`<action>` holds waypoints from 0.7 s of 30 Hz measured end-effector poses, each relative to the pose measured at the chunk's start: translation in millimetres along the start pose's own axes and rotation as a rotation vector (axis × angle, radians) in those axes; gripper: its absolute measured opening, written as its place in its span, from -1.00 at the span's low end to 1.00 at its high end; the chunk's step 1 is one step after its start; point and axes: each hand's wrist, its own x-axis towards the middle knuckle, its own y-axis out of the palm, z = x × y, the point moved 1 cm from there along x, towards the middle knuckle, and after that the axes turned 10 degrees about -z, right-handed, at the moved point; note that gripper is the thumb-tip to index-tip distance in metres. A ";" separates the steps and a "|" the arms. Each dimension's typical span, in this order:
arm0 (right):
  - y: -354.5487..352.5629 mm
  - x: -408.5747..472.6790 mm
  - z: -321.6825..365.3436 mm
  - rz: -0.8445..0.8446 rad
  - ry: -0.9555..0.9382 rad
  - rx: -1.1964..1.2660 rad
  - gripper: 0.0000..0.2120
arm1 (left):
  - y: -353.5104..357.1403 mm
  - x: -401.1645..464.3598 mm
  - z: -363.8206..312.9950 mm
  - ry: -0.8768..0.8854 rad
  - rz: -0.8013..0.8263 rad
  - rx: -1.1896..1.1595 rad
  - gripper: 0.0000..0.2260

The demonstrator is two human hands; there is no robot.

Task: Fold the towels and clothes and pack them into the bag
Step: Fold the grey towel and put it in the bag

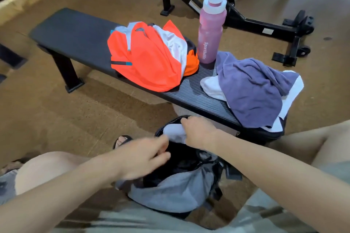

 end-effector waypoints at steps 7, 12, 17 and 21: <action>18.4 -11.3 40.2 0.100 0.144 0.241 -0.65 | 21.4 96.8 63.6 -0.202 -0.033 0.183 -0.50; 35.0 -18.4 37.0 0.097 0.203 0.243 -0.77 | 32.7 117.4 70.8 -0.106 -0.016 0.163 -0.66; 35.5 -15.0 35.7 0.183 0.223 0.339 -0.76 | 18.3 128.9 80.7 -0.014 -0.006 -0.002 -0.70; 51.0 -18.7 38.3 0.375 0.138 0.151 -0.64 | 2.6 141.4 85.2 -0.053 -0.217 -0.145 -0.83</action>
